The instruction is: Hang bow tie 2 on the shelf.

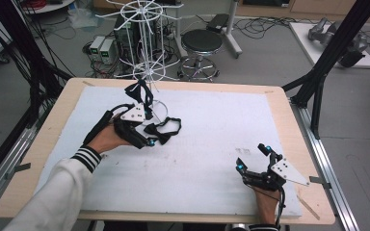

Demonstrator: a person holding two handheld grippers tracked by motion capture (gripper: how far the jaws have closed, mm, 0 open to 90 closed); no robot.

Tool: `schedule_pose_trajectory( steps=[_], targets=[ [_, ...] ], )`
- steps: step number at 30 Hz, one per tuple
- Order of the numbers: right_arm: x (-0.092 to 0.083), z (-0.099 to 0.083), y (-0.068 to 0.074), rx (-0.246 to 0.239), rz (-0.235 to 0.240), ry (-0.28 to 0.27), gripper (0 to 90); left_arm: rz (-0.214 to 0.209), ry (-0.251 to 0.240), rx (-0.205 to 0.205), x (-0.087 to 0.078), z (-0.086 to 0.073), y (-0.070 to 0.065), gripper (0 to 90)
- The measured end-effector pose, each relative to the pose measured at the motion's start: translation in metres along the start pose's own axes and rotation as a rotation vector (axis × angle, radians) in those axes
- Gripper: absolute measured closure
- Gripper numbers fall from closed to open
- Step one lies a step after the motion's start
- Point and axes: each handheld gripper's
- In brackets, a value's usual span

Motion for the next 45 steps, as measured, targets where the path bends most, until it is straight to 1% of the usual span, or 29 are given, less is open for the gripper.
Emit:
schedule_pose_trajectory(
  steps=[2, 4, 5, 7, 13, 15, 16, 20, 23, 28, 31, 36, 41, 43, 45],
  targets=[
    [0.000, 0.000, 0.000, -0.003, -0.002, -0.001, 3.6, -0.004, -0.002, -0.006, 0.004, -0.001, 0.000, 17.1],
    [0.000, 0.000, 0.000, 0.000, -0.002, 0.001, 3.6, -0.011, 0.013, -0.004, 0.007, -0.001, 0.000, 17.1],
    [0.000, 0.000, 0.000, -0.007, -0.001, -0.003, 3.6, -0.012, 0.018, 0.003, 0.008, -0.002, 0.001, 17.1],
    [0.000, 0.000, 0.000, -0.001, 0.000, 0.000, 3.6, -0.017, 0.026, 0.003, 0.011, -0.002, 0.003, 17.1],
    [0.000, 0.000, 0.000, -0.005, -0.001, -0.002, 3.6, -0.025, 0.049, 0.000, 0.018, -0.005, 0.007, 17.1],
    [0.000, 0.000, 0.000, -0.004, 0.000, -0.003, 3.6, -0.031, 0.064, 0.006, 0.020, -0.006, 0.008, 17.1],
    [0.000, 0.000, 0.000, -0.006, 0.000, -0.004, 3.5, -0.034, 0.066, -0.004, 0.020, -0.006, 0.008, 17.1],
    [0.000, 0.000, 0.000, -0.004, 0.001, -0.004, 3.5, -0.037, 0.083, -0.001, 0.025, -0.009, 0.009, 17.4],
    [0.000, 0.000, 0.000, -0.007, -0.001, -0.005, 3.6, -0.053, 0.115, 0.016, 0.030, -0.010, 0.008, 18.0],
    [0.000, 0.000, 0.000, -0.001, -0.001, -0.005, 3.6, -0.065, 0.163, 0.040, 0.038, -0.011, 0.006, 19.7],
    [0.000, 0.000, 0.000, -0.002, 0.000, -0.005, 3.6, -0.077, 0.186, 0.040, 0.042, -0.011, 0.007, 21.0],
    [0.000, 0.000, -0.001, -0.001, 0.001, -0.005, 3.6, -0.084, 0.230, 0.061, 0.047, -0.010, 0.008, 21.1],
    [0.000, 0.000, 0.000, 0.001, 0.001, -0.004, 3.6, -0.099, 0.250, 0.084, 0.050, -0.009, 0.009, 23.8],
    [-0.001, 0.000, -0.001, 0.001, 0.002, -0.005, 3.6, -0.094, 0.262, 0.096, 0.051, -0.009, 0.010, 25.0],
    [0.000, 0.000, 0.000, 0.000, 0.002, -0.004, 3.6, -0.097, 0.263, 0.098, 0.053, -0.008, 0.012, 25.4]
  ],
)
Point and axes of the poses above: each handheld gripper's, and its own axes: x roughly forward along the jaws, z roughly out of its top, y roughly to its left, and after that the axes turned 13 degrees about x, right-handed
